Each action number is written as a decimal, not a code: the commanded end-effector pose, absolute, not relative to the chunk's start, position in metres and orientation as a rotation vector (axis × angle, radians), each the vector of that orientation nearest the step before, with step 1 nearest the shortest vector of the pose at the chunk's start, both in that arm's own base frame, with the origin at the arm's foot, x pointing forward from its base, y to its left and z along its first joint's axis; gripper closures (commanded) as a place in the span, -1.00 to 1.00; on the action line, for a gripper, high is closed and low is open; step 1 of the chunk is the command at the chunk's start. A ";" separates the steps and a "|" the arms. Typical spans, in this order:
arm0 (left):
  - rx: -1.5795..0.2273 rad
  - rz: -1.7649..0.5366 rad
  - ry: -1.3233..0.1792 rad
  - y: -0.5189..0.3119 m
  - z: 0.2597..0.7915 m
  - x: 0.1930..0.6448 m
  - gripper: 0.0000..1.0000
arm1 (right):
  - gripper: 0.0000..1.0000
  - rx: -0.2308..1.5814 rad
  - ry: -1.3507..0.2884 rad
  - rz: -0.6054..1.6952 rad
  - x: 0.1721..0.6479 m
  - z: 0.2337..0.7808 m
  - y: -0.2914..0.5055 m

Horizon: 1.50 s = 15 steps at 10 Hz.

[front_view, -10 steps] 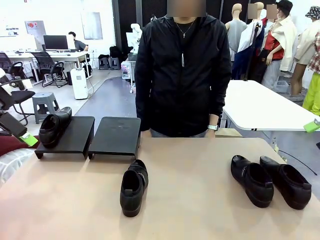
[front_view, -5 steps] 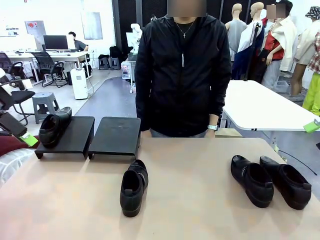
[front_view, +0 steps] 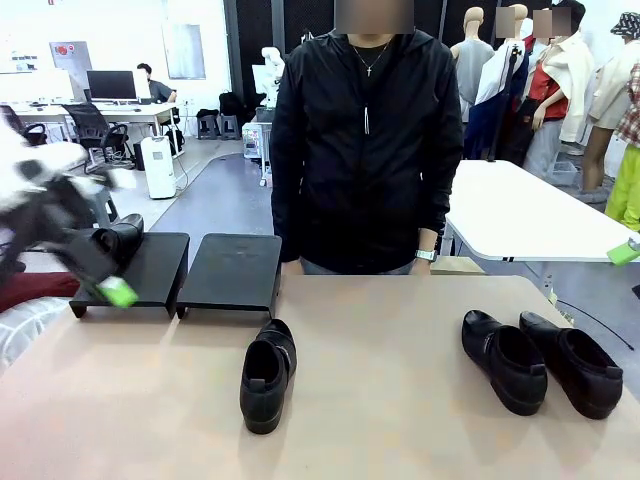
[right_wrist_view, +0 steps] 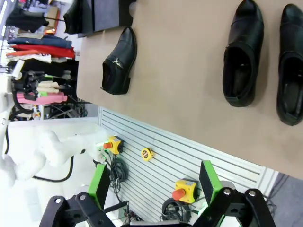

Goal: Organize the shoes by placing them on the stand.
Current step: Place the Shoe from the middle of the table onto the Shoes Stand.

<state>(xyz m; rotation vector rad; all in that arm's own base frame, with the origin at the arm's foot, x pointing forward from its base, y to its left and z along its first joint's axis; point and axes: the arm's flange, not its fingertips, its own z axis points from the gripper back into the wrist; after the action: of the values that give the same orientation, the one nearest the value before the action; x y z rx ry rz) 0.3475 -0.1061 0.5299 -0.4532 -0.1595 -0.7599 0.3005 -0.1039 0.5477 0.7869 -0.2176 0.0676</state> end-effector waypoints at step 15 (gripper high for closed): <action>-0.065 -0.197 -0.030 -0.264 0.343 0.430 -1.00 | -1.00 0.818 -0.229 0.089 0.303 0.551 -0.105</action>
<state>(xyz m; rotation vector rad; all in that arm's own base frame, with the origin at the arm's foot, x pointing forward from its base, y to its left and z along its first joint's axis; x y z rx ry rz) 0.4279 -0.2589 0.3536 -0.1094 -0.0040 -0.2231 0.3012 -0.1044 0.5478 0.7866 -0.2168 0.0667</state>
